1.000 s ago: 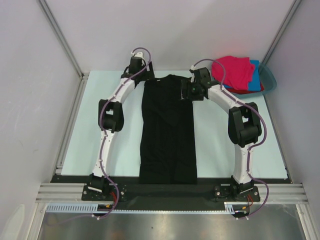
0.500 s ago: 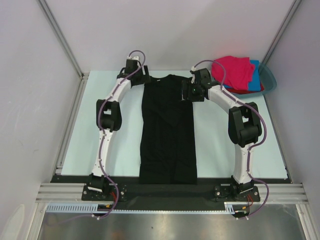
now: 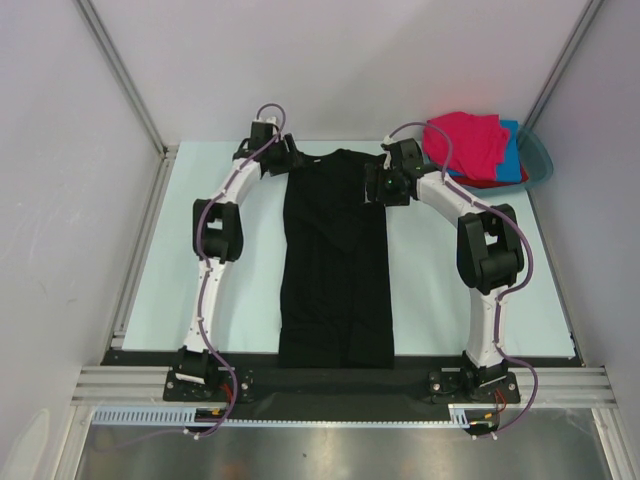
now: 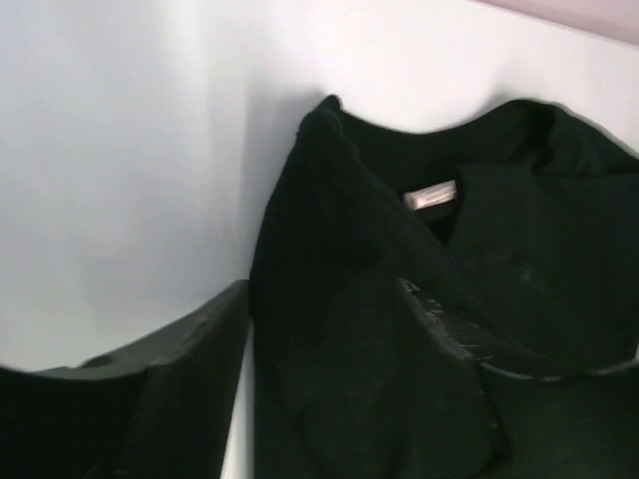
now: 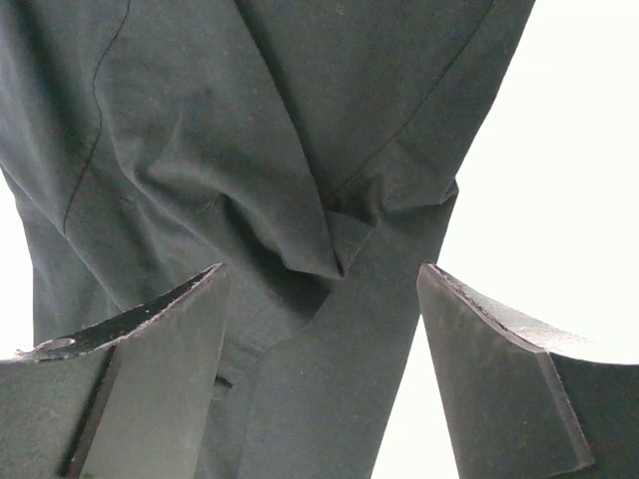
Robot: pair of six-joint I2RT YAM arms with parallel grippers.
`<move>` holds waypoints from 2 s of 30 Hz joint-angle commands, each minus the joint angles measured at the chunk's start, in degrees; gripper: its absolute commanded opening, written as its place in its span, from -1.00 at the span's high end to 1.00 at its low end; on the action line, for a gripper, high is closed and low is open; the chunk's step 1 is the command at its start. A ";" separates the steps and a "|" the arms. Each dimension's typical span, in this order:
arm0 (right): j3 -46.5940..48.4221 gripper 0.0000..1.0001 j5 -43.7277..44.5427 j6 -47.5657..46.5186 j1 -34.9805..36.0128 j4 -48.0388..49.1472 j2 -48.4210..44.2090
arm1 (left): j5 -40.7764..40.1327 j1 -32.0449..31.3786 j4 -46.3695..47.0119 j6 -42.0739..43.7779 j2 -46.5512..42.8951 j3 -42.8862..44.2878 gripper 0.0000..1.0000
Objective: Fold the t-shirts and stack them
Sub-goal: Fold the tshirt
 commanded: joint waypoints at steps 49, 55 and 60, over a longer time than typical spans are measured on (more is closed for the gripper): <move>-23.91 -0.59 -3.86 2.26 -1.63 -1.14 -20.33 | -2.52 -2.28 19.95 -7.55 -48.36 -61.20 -0.99; -36.14 -0.58 -8.87 5.16 -1.71 2.20 -29.39 | -4.72 -6.41 22.40 -10.71 -67.06 -85.37 -1.00; -44.84 -0.59 -11.24 6.75 -1.71 3.35 -35.71 | -5.95 -8.70 24.16 -16.15 -81.41 -104.63 -0.99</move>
